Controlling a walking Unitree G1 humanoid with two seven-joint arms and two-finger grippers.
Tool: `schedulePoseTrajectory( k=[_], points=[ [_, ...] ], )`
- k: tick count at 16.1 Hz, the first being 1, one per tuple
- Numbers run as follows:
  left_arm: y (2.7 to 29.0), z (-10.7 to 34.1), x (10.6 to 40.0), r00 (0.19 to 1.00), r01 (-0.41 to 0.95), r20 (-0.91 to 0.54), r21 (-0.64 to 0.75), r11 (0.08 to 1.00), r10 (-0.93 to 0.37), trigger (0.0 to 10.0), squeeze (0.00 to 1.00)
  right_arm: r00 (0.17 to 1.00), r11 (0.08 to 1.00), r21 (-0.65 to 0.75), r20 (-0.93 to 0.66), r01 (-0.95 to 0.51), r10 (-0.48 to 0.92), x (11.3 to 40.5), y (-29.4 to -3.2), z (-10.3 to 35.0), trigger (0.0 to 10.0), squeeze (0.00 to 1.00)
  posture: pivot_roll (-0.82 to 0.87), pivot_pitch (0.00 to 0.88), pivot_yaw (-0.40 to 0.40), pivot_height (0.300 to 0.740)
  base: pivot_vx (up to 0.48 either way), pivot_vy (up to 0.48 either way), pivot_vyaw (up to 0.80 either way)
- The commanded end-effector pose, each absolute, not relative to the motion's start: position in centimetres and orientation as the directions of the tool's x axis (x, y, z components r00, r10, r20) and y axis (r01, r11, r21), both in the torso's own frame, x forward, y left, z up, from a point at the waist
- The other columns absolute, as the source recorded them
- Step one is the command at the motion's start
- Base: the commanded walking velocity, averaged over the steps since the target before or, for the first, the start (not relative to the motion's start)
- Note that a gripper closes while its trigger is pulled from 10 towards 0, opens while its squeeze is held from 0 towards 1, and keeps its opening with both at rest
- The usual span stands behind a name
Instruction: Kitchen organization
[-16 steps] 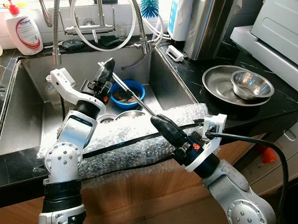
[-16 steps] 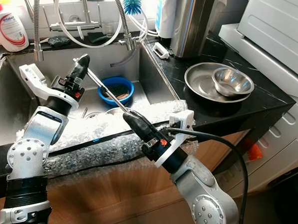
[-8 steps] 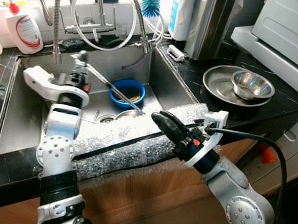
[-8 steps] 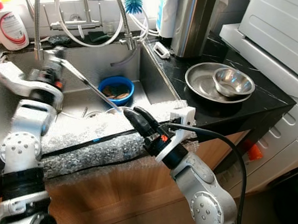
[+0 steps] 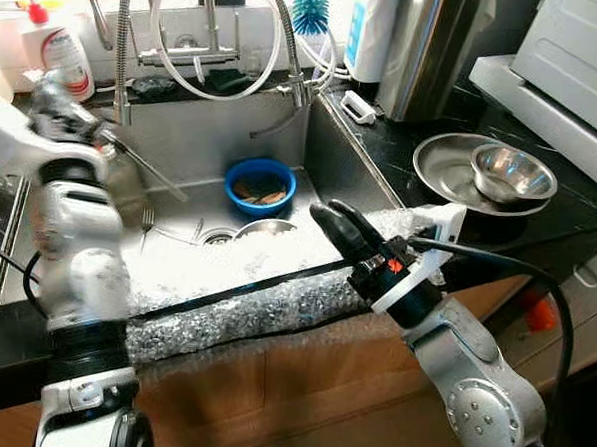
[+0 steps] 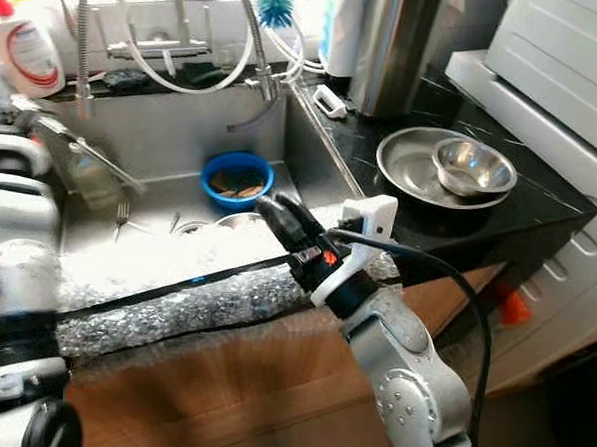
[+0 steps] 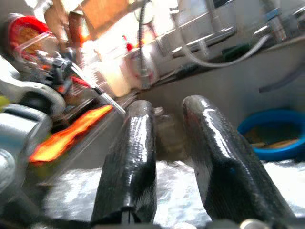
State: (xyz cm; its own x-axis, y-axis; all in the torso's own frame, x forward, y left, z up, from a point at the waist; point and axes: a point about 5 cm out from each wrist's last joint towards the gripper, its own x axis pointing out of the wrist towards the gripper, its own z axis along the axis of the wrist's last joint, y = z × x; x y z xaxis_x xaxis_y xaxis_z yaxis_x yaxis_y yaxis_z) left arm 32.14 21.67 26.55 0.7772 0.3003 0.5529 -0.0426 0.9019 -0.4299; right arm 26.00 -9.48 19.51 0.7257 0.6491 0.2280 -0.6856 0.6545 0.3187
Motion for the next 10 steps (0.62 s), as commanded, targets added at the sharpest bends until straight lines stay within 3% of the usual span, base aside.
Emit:
schedulePoseTrajectory(
  k=[1, 2, 4, 10],
  points=[
    [19.6, 25.6, 32.5, 0.797, -0.047, 0.57, -0.268, 0.962, 0.198, 10.0, 0.0, 0.742, 0.698, 0.25, 0.239, -0.671, 0.627, 26.0, -9.5, 20.2, 10.0, 0.0, -0.16, 0.01, -0.001, 0.74, 0.0, 0.0, 0.0],
    [18.5, 24.5, 32.7, 0.808, -0.04, 0.563, -0.242, 0.969, 0.174, 10.0, 0.0, 0.753, 0.711, 0.249, 0.247, -0.657, 0.609, 25.8, -9.4, 20.2, 10.0, 0.0, -0.18, 0.0, 0.01, 0.74, 0.0, 0.0, 0.0],
    [16.3, 23.2, 33.1, 0.823, -0.028, 0.568, -0.005, 1.0, 0.026, 10.0, 0.0, 0.789, 0.778, 0.169, 0.263, -0.605, 0.555, 25.5, -9.9, 20.8, 10.0, 0.0, -0.21, 0.0, 0.017, 0.74, 0.0, 0.0, 0.0],
    [16.1, 19.0, 33.4, 0.916, -0.04, 0.4, 0.161, 0.986, -0.029, 10.0, 0.0, 0.894, 0.91, 0.113, 0.265, -0.4, 0.36, 26.3, -12.5, 20.7, 10.0, 0.0, -0.21, 0.0, -0.008, 0.74, 0.0, 0.0, 0.0]
  ],
)
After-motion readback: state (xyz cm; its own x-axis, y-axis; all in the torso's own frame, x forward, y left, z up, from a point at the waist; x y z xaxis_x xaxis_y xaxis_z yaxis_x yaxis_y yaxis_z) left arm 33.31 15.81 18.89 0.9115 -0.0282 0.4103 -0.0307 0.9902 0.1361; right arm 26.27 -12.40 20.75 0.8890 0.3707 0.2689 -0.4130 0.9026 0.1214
